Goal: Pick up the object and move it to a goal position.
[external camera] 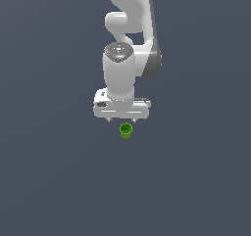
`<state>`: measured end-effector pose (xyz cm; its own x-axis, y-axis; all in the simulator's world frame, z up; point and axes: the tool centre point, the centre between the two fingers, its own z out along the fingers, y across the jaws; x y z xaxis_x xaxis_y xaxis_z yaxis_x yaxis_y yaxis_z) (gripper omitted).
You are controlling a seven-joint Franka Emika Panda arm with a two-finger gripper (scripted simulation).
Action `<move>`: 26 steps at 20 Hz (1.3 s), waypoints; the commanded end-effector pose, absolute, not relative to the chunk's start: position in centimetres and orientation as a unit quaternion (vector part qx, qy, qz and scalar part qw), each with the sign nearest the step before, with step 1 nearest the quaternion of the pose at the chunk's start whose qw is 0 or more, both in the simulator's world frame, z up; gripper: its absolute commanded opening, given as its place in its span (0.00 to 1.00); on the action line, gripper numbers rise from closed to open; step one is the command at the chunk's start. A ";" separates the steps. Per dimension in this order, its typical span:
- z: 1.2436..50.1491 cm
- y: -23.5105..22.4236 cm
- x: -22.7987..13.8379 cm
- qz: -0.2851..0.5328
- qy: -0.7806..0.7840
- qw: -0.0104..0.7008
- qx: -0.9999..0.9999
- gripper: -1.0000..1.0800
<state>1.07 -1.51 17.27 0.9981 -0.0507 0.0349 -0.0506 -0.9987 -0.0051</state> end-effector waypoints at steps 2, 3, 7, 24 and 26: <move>17.3 -1.6 1.1 -0.018 0.025 0.002 -1.000 0.96; 17.4 -1.7 1.2 -0.019 0.025 0.001 -1.000 0.96; 18.3 -3.2 1.8 -0.028 0.022 -0.007 -0.999 0.96; 15.1 -2.2 0.9 -0.020 0.068 -0.004 -0.997 0.96; 13.9 -1.7 0.5 -0.016 0.085 -0.003 -0.996 0.96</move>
